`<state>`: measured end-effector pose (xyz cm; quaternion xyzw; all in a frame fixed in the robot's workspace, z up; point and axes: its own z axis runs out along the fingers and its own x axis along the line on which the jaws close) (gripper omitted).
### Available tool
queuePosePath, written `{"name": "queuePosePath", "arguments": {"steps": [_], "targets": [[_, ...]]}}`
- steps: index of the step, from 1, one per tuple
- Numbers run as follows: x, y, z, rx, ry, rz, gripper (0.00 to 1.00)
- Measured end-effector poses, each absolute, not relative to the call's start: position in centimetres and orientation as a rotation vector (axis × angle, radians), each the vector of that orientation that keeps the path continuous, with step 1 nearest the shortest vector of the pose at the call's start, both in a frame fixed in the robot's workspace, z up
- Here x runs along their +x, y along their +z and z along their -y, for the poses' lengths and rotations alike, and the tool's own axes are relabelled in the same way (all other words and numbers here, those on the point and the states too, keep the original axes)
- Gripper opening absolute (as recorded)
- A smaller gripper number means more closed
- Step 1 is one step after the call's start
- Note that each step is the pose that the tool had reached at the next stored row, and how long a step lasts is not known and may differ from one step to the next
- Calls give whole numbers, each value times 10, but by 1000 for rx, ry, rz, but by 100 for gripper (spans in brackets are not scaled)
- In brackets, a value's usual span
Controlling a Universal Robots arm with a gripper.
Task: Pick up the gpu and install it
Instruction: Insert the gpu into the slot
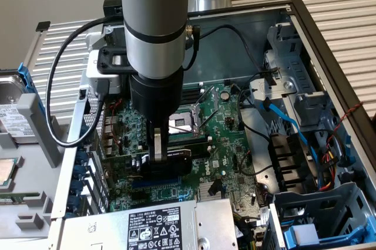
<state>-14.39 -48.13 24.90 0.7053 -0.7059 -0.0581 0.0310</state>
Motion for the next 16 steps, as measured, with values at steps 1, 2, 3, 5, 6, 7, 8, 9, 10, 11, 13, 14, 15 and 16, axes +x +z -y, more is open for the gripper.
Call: {"name": "queuePosePath", "arguments": {"steps": [1, 2, 3, 5, 6, 7, 8, 9, 10, 11, 13, 14, 15, 16], "targets": [[-144, 248, 481, 2173, -179, 2175, 29], [-144, 248, 481, 2173, -180, 2175, 29], [-144, 247, 481, 2174, -180, 2175, 29], [-144, 247, 481, 2173, -180, 2175, 29], [-144, 247, 481, 2173, -180, 2175, 29], [-144, 247, 481, 2174, -180, 2175, 29], [-144, 247, 481, 2173, -181, 2175, 31], [-144, 246, 481, 2174, -181, 2175, 36], [-145, 246, 481, 2174, -181, 2175, 36], [-145, 246, 481, 2174, -181, 2175, 36], [-145, 246, 481, 2174, -180, 2175, 43], [-145, 246, 481, 2173, -180, 2175, 43], [-145, 246, 481, 2174, -181, 2175, 43], [-145, 245, 481, 2174, -181, 2175, 43]]}}
